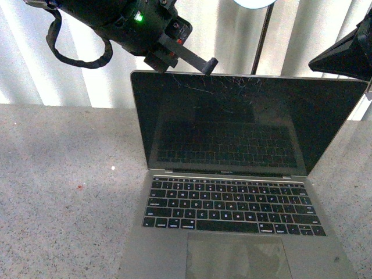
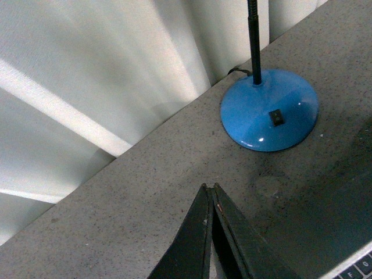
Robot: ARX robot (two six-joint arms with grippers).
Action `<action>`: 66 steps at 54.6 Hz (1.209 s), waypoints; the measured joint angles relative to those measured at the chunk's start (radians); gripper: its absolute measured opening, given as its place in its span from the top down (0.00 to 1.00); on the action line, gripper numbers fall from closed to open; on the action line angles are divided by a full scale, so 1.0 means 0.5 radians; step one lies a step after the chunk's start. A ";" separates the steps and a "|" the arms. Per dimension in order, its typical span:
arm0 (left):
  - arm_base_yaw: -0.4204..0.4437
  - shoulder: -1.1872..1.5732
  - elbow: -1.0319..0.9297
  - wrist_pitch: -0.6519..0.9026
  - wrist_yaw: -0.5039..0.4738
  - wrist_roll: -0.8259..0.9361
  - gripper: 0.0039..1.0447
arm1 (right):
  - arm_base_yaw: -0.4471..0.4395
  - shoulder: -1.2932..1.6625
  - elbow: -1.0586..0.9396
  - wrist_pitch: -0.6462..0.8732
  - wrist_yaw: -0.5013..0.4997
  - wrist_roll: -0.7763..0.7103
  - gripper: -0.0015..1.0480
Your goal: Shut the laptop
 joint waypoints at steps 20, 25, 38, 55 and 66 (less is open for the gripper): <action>-0.010 0.021 0.000 -0.030 0.026 0.028 0.97 | 0.044 0.074 0.072 -0.041 -0.008 -0.047 0.97; -0.013 0.021 0.002 -0.047 0.027 0.031 0.97 | 0.043 0.092 0.073 -0.058 -0.007 -0.062 0.97; -0.027 0.021 0.016 -0.095 0.039 0.046 0.97 | 0.040 0.096 0.075 -0.127 -0.002 -0.078 0.97; -0.040 0.003 0.002 -0.218 0.144 0.064 0.97 | 0.021 0.079 0.030 -0.192 -0.014 -0.119 0.97; -0.048 -0.034 -0.044 -0.257 0.155 0.068 0.97 | 0.032 0.068 0.011 -0.229 -0.014 -0.143 0.97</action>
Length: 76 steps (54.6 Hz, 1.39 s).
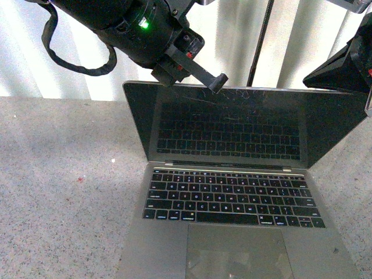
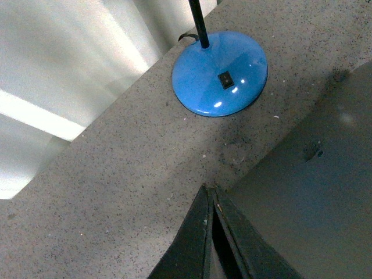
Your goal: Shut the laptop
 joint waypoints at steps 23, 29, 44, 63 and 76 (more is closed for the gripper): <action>-0.005 -0.034 -0.097 -0.014 0.036 0.015 0.97 | 0.082 -0.005 -0.049 -0.038 0.024 -0.037 0.97; -0.005 -0.041 -0.129 -0.014 0.052 0.031 0.97 | 0.093 -0.005 -0.069 -0.053 0.030 -0.059 0.97; 0.000 -0.042 -0.198 -0.011 0.089 0.038 0.97 | 0.110 -0.003 -0.120 -0.092 0.037 -0.113 0.97; 0.000 -0.043 -0.277 0.007 0.103 0.039 0.97 | 0.122 0.008 -0.165 -0.108 0.034 -0.153 0.97; 0.000 -0.042 -0.327 0.029 0.121 0.038 0.97 | 0.128 0.011 -0.186 -0.111 0.035 -0.170 0.97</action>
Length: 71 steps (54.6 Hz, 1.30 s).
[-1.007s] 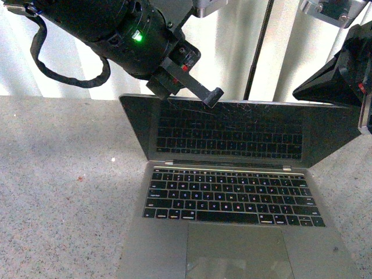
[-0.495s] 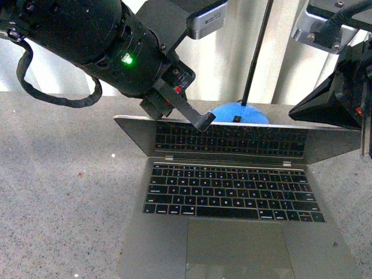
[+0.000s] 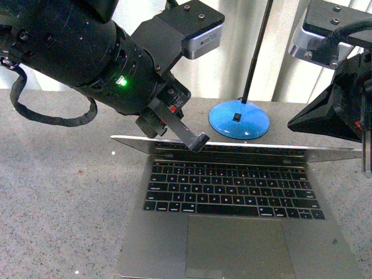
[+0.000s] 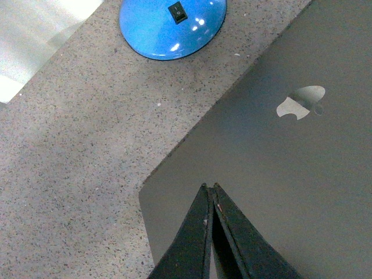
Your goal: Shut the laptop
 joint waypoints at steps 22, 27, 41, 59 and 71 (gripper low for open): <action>-0.002 -0.001 -0.060 0.014 0.014 0.000 0.97 | 0.023 0.016 -0.098 0.029 -0.001 -0.016 0.97; -0.002 0.000 -0.078 0.024 0.027 0.000 0.97 | 0.026 0.023 -0.106 0.032 -0.001 -0.017 0.97; -0.002 0.000 -0.136 0.066 0.044 -0.003 0.97 | 0.036 0.039 -0.130 0.056 -0.001 -0.018 0.97; -0.006 0.012 -0.176 0.107 0.050 -0.011 0.97 | 0.068 0.071 -0.176 0.098 0.002 -0.017 0.97; -0.006 0.041 -0.189 0.122 0.052 -0.024 0.97 | 0.084 0.096 -0.192 0.117 0.002 -0.016 0.97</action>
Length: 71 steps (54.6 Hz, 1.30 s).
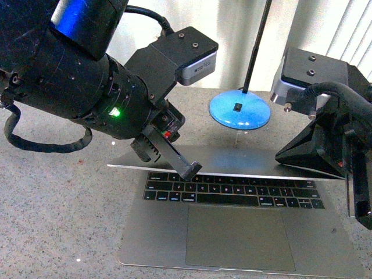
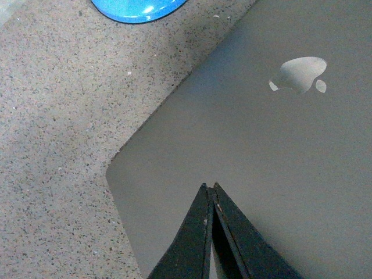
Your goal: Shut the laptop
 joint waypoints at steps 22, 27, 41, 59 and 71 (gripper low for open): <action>-0.018 0.040 -0.079 0.063 0.024 -0.023 0.97 | 0.008 0.040 -0.060 0.047 0.002 -0.002 0.97; -0.021 0.040 -0.089 0.065 0.030 -0.023 0.97 | 0.009 0.048 -0.075 0.057 0.002 -0.002 0.97; -0.028 0.045 -0.137 0.106 0.037 -0.049 0.97 | 0.011 0.072 -0.093 0.089 0.002 -0.002 0.97; -0.051 0.103 -0.250 0.230 0.042 -0.106 0.97 | 0.006 0.151 -0.187 0.204 0.001 -0.002 0.97; -0.059 0.163 -0.305 0.301 0.070 -0.137 0.97 | -0.008 0.220 -0.233 0.285 -0.002 -0.002 0.97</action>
